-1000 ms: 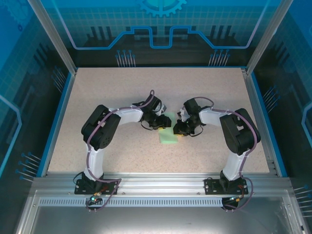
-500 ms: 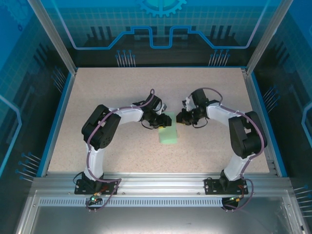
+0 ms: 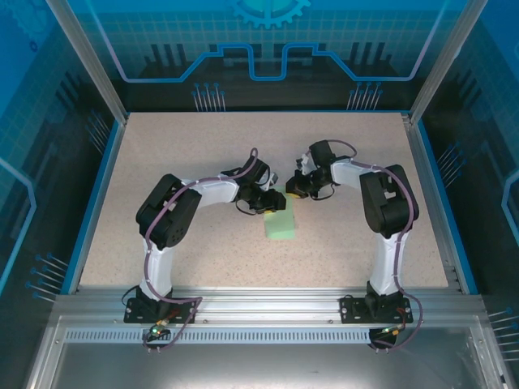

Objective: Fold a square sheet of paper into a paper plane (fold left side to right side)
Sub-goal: Hold the square sheet of paper at the center of the table, then first fold the square sheet of paper in half at the center of the table.

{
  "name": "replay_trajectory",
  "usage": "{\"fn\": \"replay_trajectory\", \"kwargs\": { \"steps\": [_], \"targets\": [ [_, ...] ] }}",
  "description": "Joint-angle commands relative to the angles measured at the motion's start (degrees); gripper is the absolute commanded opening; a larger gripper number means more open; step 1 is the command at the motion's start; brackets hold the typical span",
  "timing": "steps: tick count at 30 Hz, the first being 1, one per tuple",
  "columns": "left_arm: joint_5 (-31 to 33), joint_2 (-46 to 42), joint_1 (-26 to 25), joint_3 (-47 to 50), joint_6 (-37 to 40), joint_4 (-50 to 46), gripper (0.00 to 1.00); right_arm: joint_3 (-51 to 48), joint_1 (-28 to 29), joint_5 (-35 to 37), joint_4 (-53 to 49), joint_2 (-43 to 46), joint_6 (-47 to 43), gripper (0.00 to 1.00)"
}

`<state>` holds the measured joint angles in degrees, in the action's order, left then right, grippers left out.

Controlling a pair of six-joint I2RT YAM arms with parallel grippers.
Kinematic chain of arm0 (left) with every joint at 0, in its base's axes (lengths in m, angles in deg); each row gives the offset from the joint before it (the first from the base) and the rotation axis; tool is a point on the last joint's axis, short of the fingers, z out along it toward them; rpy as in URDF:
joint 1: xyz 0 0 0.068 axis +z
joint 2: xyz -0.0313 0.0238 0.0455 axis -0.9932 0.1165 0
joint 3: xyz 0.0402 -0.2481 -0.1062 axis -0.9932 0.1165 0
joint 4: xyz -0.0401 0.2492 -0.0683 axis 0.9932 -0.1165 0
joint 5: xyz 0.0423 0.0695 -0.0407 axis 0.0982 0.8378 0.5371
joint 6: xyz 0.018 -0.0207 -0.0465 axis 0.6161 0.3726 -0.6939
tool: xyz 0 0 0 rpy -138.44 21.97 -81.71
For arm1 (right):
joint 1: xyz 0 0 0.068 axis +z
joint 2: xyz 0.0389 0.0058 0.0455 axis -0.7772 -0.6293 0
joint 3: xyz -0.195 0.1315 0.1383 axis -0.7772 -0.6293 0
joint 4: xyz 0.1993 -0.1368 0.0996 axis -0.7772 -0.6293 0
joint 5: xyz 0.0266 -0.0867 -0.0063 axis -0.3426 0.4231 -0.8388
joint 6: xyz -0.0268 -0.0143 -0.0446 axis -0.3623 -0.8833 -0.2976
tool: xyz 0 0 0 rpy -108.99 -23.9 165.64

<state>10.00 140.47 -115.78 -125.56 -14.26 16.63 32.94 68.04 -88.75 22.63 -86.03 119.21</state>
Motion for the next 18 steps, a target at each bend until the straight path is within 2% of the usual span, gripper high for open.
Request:
{"fn": "replay_trajectory", "kwargs": {
  "steps": [1, 11, 18],
  "targets": [
    [0.57, 1.00, -0.85, -0.24, 0.66, -0.80, 0.44, 1.87, 0.84, -1.37, -1.97, -2.07, 0.21, 0.09],
    [0.38, -3.47, -0.97, 1.27, 2.44, -0.60, 0.48, 1.64, 1.07, 6.96, -9.67, -3.49, -3.13, 0.10],
    [-2.79, -10.65, -1.83, 7.26, 2.37, 3.82, 0.49, 0.16, 1.14, 7.21, -9.09, -3.49, -3.18, 0.10]
  ]
}}
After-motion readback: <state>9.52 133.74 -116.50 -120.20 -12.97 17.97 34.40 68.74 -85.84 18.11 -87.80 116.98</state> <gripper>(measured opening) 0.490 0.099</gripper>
